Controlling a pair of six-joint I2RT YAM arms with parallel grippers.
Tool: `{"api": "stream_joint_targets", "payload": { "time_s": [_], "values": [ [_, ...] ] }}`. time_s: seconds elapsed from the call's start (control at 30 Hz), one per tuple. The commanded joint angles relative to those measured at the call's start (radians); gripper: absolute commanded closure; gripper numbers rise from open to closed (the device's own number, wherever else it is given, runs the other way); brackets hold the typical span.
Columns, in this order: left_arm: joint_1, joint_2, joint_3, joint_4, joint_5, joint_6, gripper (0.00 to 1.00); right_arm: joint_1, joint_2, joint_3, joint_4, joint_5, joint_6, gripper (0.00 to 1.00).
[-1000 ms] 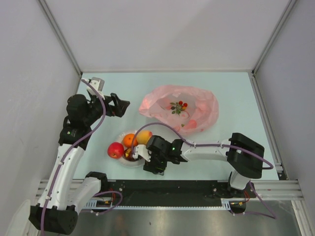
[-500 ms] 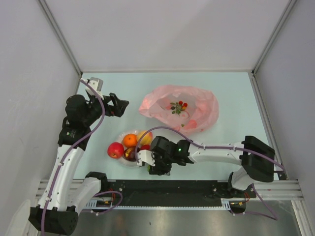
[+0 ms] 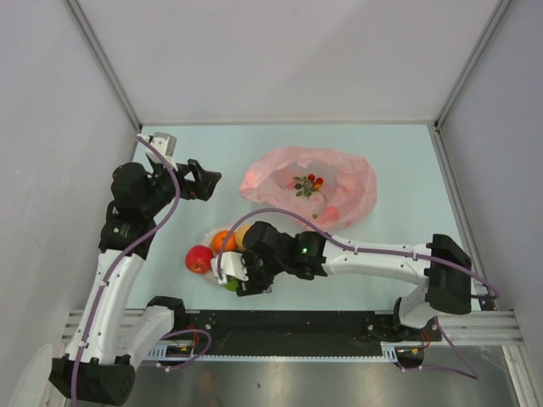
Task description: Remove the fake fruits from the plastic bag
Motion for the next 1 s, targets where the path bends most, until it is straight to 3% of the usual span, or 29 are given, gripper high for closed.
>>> {"api": "stream_joint_targets", "payload": {
  "time_s": [0.0, 0.27, 0.7, 0.97],
  "values": [
    [0.018, -0.008, 0.064, 0.009, -0.003, 0.026, 0.00, 0.002, 0.070, 0.116, 0.079, 0.068, -0.040, 0.54],
    [0.024, -0.012, 0.103, -0.016, -0.032, 0.068, 0.00, -0.084, 0.163, 0.248, 0.132, 0.160, -0.083, 0.52],
    [0.034, -0.012, 0.091, -0.003, -0.030, 0.060, 0.00, -0.113, 0.283, 0.317, 0.105, 0.134, -0.065, 0.49],
    [0.061, -0.014, 0.093, 0.003, -0.018, 0.048, 0.00, -0.119, 0.306, 0.305, 0.137, 0.148, -0.006, 0.38]
  ]
}}
